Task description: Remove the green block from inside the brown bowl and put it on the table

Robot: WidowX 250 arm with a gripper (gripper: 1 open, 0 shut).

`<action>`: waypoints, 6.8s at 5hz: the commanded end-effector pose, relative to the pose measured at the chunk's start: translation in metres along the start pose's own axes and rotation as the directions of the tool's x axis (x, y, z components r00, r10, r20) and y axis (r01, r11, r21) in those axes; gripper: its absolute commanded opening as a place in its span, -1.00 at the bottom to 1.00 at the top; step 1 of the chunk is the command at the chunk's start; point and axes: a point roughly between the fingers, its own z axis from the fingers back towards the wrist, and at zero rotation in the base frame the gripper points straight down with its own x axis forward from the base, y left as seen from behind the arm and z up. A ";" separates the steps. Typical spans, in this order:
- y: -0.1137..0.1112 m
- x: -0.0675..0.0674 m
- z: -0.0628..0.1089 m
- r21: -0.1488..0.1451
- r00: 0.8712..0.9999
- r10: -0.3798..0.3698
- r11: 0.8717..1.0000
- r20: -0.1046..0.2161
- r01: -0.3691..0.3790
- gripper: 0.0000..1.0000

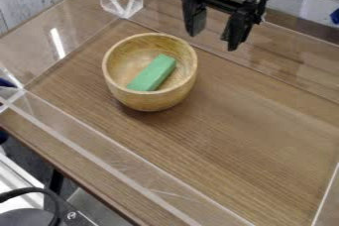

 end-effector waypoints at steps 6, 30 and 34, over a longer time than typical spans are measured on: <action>0.046 -0.006 -0.037 -0.023 0.997 0.053 0.998 -0.050 -0.055 1.00; -0.014 0.036 0.003 -0.116 0.964 -0.260 0.957 0.057 0.265 -1.00; -0.017 -0.008 -0.078 -0.116 0.953 -0.257 0.964 -0.160 0.240 -1.00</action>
